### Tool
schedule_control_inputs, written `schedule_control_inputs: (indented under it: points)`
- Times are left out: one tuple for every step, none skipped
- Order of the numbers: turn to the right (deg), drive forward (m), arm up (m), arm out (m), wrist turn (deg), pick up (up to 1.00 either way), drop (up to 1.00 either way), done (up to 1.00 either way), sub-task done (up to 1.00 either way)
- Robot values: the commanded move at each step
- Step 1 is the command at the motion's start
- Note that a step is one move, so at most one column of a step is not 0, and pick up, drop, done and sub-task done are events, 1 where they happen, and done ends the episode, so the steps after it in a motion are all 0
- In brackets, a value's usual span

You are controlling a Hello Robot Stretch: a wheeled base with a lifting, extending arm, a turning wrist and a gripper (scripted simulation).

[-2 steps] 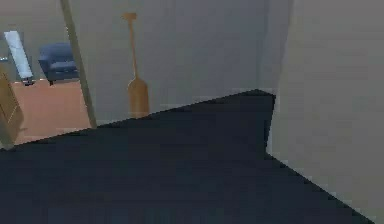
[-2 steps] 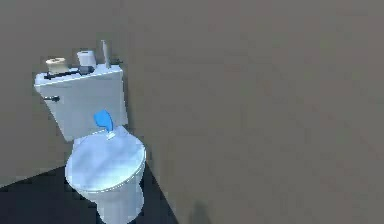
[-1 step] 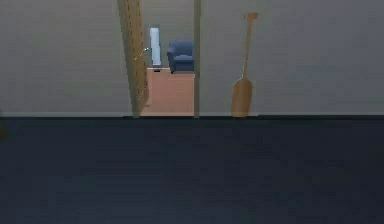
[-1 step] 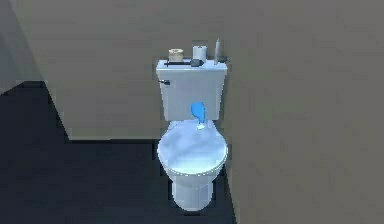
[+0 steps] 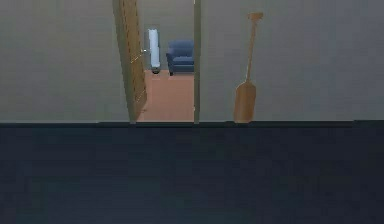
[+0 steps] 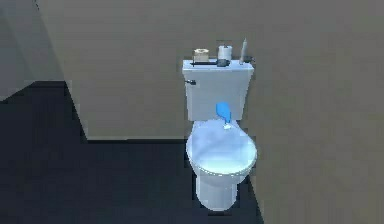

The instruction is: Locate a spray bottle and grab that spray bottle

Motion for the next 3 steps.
schedule_control_inputs:
  points:
    - [45.0,0.00,0.00,0.00,0.0,0.00,0.00,0.00,0.00]
    - [36.0,0.00,0.00,0.00,0.0,0.00,0.00,0.00,0.00]
    - [0.0,0.25,0.00,0.00,0.0,0.00,0.00,0.00,0.00]
